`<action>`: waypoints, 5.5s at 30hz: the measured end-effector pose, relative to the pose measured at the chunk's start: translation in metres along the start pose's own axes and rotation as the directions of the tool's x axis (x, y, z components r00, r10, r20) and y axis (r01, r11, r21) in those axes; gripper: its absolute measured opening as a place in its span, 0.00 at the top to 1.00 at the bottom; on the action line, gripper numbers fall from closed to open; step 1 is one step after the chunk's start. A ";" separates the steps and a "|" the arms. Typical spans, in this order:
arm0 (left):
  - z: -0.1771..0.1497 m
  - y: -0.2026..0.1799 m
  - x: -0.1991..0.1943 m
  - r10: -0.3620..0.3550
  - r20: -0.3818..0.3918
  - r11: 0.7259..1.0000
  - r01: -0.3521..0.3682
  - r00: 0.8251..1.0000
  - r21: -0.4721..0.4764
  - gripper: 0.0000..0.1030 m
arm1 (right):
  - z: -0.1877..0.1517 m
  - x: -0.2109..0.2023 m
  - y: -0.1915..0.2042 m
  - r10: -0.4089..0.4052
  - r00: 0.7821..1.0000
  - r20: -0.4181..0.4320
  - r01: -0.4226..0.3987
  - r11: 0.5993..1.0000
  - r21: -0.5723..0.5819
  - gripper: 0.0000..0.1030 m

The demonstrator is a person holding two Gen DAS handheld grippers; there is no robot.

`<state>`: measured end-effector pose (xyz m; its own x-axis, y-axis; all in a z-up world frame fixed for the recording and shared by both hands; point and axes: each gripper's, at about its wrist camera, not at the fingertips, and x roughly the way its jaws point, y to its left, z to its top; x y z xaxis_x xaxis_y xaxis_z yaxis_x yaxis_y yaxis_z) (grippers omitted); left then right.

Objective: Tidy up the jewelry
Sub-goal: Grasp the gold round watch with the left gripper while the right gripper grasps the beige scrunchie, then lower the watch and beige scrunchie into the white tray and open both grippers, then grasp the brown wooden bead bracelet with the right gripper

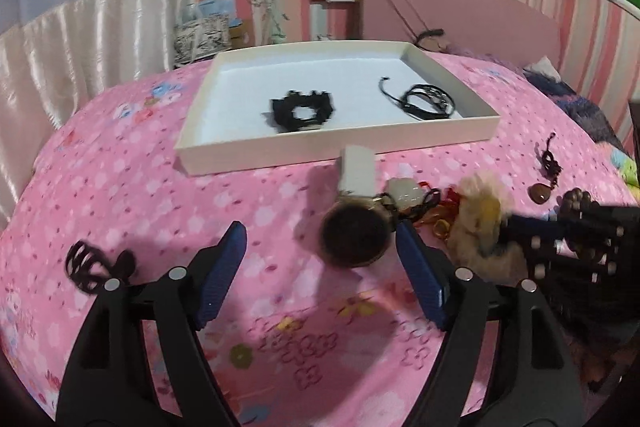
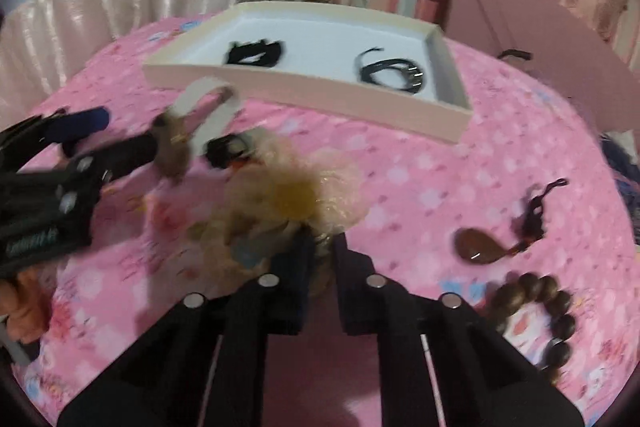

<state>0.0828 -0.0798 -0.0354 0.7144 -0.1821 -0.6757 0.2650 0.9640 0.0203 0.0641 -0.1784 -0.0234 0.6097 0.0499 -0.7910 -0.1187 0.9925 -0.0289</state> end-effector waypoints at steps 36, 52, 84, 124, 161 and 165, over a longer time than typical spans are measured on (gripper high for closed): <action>0.081 0.015 -0.033 -0.014 0.150 1.000 0.013 0.989 0.004 0.59 | 0.077 -0.073 -0.060 0.099 0.951 0.294 -0.150 0.976 0.157 0.94; 0.119 0.033 -0.004 0.012 0.153 0.999 -0.004 0.988 -0.051 0.59 | 0.112 -0.045 -0.067 0.131 0.946 0.297 -0.179 0.973 0.142 0.94; 0.085 0.077 0.091 -0.017 0.052 0.987 0.025 0.999 -0.162 0.59 | 0.107 0.078 -0.034 0.145 0.983 0.110 -0.161 0.975 0.154 0.94; 0.077 0.047 0.054 0.174 0.224 0.985 -0.165 0.959 -0.058 0.03 | 0.100 0.016 -0.104 0.142 0.961 0.239 -0.204 0.943 0.263 0.35; -0.011 -0.011 -0.033 -0.046 0.088 0.999 0.046 0.995 0.005 0.04 | -0.046 -0.012 -0.148 0.000 1.000 0.027 -0.002 0.997 0.082 0.82; 0.000 -0.032 -0.010 -0.024 0.067 0.996 0.018 0.997 0.091 0.13 | -0.044 -0.009 -0.169 0.038 0.997 0.072 -0.050 0.984 0.174 0.82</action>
<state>0.0672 -0.1090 -0.0287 0.7495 -0.2178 -0.6252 0.3356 0.9390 0.0751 0.0443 -0.3515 -0.0385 0.6594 0.0952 -0.7457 -0.0108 0.9930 0.1173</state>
